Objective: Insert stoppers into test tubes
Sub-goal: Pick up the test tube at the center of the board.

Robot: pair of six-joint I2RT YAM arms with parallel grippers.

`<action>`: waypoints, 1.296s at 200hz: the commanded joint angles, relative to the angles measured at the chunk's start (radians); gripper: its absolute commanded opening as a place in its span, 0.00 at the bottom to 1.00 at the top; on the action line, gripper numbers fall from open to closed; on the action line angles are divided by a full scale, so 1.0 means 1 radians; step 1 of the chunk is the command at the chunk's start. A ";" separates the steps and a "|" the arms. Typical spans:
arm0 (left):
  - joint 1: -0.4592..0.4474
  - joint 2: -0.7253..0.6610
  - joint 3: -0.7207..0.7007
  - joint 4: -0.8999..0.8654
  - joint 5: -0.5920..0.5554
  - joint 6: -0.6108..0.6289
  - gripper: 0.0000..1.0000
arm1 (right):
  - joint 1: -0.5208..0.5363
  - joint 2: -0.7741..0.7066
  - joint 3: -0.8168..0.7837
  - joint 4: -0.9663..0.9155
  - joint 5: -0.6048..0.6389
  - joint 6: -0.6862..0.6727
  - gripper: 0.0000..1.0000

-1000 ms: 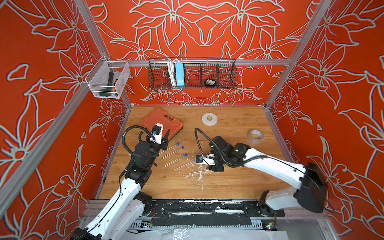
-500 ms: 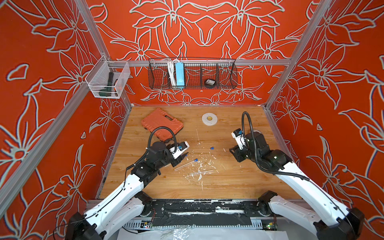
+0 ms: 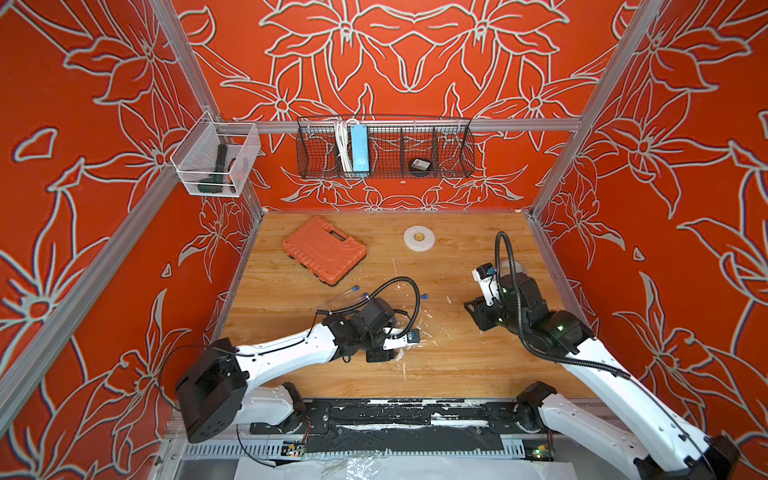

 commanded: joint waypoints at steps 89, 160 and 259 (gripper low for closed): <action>-0.064 0.277 0.157 -0.085 -0.121 -0.088 0.41 | -0.003 -0.038 -0.025 0.009 0.019 0.032 0.40; -0.064 0.363 0.183 -0.105 -0.150 -0.095 0.28 | -0.003 -0.045 -0.026 0.009 0.021 0.033 0.41; -0.038 0.284 0.149 -0.037 -0.111 -0.088 0.06 | -0.002 -0.053 -0.026 -0.011 0.056 0.081 0.41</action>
